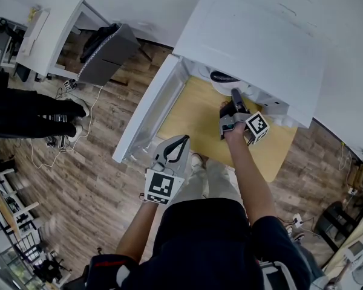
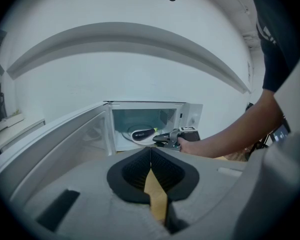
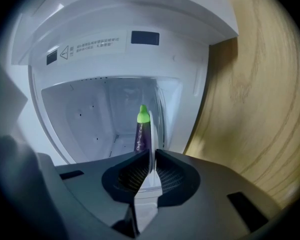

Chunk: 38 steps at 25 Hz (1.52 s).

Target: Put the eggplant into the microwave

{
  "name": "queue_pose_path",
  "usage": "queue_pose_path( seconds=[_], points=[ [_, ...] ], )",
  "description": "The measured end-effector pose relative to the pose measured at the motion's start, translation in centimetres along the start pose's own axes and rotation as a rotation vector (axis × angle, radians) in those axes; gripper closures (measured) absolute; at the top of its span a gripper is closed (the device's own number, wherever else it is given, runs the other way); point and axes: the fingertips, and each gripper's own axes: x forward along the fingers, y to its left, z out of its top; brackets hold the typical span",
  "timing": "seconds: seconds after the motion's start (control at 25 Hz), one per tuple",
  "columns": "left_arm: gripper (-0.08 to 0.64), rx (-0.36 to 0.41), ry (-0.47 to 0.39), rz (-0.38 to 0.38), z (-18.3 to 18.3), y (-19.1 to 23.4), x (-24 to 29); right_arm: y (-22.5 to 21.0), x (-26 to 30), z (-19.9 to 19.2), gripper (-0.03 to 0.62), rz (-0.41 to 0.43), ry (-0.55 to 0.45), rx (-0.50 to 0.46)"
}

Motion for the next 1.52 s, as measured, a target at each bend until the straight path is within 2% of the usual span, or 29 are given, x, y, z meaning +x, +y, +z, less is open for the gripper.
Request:
queue_pose_path(
  seconds=[0.36, 0.48, 0.72, 0.88, 1.32, 1.52],
  points=[
    [0.543, 0.003, 0.0, -0.002, 0.2, 0.1, 0.5, -0.2, 0.6, 0.2, 0.565, -0.017, 0.007, -0.011],
    [0.543, 0.001, -0.003, -0.003, 0.2, -0.1, 0.5, -0.2, 0.5, 0.1, 0.538, -0.017, 0.012, -0.013],
    [0.543, -0.003, -0.001, -0.003, 0.0, -0.3, 0.6, -0.4, 0.1, 0.1, 0.534, -0.022, 0.019, -0.022],
    [0.543, -0.005, -0.003, -0.007, 0.0, -0.5, 0.6, -0.1, -0.1, -0.7, 0.534, -0.005, 0.037, -0.016],
    [0.543, -0.009, -0.013, -0.005, 0.2, -0.9, 0.6, -0.8, -0.9, -3.2, 0.535, -0.029, 0.096, -0.015],
    [0.543, -0.016, -0.006, 0.001, -0.2, -0.9, 0.6, -0.6, -0.7, -3.2, 0.558, -0.029, 0.1, -0.012]
  ],
)
